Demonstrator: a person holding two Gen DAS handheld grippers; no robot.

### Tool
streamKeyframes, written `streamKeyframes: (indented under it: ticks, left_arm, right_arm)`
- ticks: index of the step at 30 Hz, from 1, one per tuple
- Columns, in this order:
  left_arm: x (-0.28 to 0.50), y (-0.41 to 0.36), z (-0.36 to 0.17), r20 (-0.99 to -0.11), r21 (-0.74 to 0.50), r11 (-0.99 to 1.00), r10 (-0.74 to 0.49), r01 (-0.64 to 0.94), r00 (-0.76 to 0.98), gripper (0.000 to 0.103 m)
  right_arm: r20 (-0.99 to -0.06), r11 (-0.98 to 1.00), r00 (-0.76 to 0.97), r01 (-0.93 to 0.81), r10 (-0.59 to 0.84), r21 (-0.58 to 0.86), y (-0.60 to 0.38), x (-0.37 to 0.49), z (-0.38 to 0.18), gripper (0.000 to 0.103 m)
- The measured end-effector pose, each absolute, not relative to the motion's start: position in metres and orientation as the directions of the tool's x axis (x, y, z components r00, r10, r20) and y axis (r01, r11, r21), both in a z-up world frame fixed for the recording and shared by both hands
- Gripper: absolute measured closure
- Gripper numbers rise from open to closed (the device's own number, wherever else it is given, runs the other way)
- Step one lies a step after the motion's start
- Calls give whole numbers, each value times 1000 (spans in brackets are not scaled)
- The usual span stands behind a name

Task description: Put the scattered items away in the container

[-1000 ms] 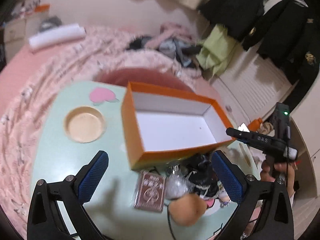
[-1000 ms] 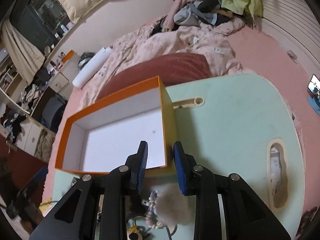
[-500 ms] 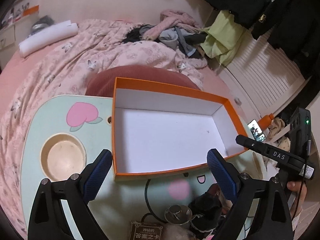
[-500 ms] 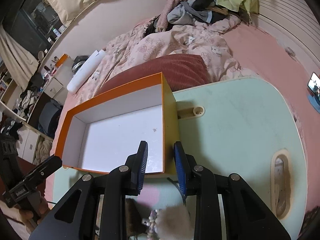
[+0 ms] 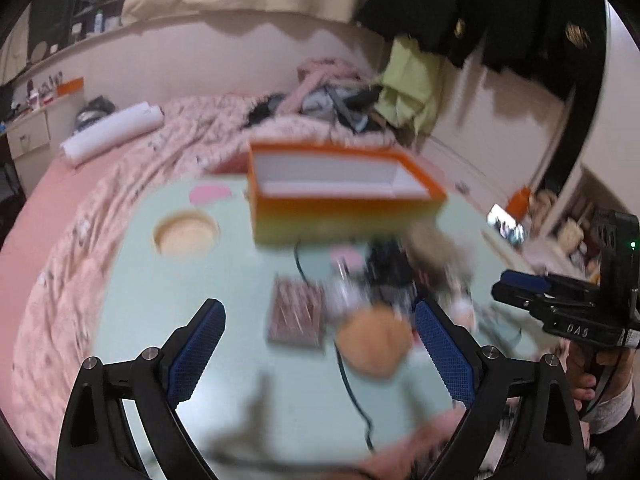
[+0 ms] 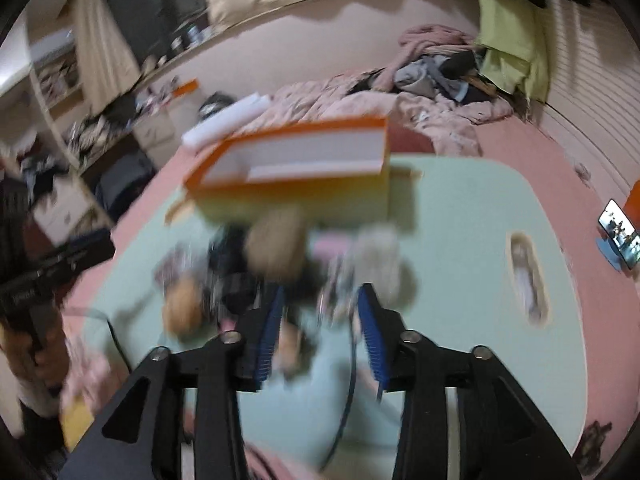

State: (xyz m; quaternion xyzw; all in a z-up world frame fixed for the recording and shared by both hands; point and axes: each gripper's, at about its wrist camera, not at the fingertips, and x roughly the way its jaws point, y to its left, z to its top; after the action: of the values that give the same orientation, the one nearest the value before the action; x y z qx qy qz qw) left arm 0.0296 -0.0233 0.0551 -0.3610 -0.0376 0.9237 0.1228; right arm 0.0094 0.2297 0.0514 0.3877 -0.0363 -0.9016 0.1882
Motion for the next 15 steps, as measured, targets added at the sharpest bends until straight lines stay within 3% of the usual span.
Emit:
streamKeyframes:
  ticks: [7, 9, 12, 13, 15]
  left_arm:
    - [46, 0, 16, -698, -85, -987, 156, -135, -699, 7]
    - [43, 7, 10, -710, -16, -992, 100, -125, -697, 7]
    - [38, 9, 1, -730, 6, -993, 74, -115, -679, 5]
    - [35, 9, -2, -741, 2, -993, 76, -115, -667, 0]
    - [34, 9, -7, -734, 28, -993, 56, -112, -676, 0]
  right_arm:
    - [-691, -929, -648, 358, -321, 96, 208, 49, 19, 56]
    - [-693, -927, -644, 363, -324, 96, 205, 50, 15, 46]
    - [-707, -930, -645, 365, -288, 45, 198, 51, 5, 40]
    - [-708, -931, -652, 363, -270, 21, 196, 52, 4, 35]
    - [-706, -933, -660, 360, -259, 6, 194, 54, 1, 18]
